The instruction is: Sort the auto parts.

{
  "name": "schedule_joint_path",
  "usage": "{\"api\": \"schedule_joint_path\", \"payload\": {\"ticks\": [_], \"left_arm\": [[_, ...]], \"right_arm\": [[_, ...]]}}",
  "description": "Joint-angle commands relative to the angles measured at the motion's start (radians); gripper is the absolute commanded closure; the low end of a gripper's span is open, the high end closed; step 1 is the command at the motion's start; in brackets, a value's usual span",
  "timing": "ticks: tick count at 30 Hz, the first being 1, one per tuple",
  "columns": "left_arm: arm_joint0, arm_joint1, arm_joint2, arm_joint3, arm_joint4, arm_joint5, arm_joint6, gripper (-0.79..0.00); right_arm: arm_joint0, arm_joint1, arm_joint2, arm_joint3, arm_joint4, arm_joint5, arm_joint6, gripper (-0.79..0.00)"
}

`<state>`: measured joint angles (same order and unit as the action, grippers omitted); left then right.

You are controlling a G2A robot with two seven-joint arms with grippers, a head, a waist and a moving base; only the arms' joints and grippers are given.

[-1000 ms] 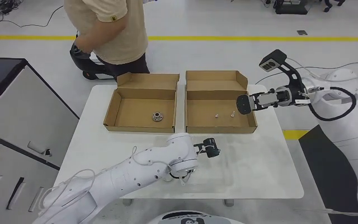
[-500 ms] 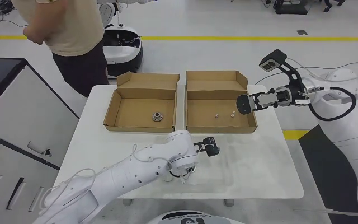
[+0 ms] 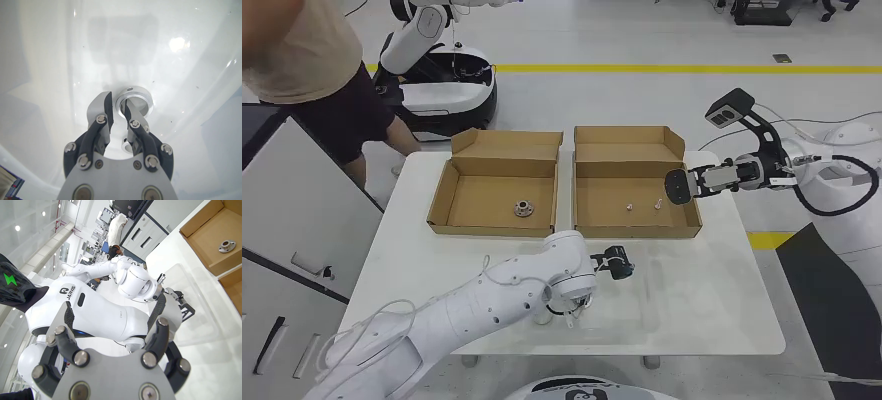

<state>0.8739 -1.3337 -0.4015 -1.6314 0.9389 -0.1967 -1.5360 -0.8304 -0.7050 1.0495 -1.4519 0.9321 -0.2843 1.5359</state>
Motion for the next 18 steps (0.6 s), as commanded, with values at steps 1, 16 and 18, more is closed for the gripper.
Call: {"api": "schedule_joint_path", "payload": {"ticks": [1, 16, 18], "left_arm": [[-0.002, -0.002, 0.001, 0.007, 0.002, 0.0, 0.0, -0.215], [0.006, 0.004, -0.057, -0.039, -0.021, 0.021, 0.009, 0.0], [0.012, 0.013, -0.084, -0.075, -0.021, 0.035, 0.0, 0.0]], "right_arm": [[0.0, 0.0, 0.0, 0.0, 0.0, 0.0, 0.0, -0.785], [0.0, 0.0, 0.0, 0.0, 0.0, 0.0, 0.0, -0.785], [0.0, 0.0, 0.0, 0.0, 0.0, 0.0, 0.0, -0.785]]}}
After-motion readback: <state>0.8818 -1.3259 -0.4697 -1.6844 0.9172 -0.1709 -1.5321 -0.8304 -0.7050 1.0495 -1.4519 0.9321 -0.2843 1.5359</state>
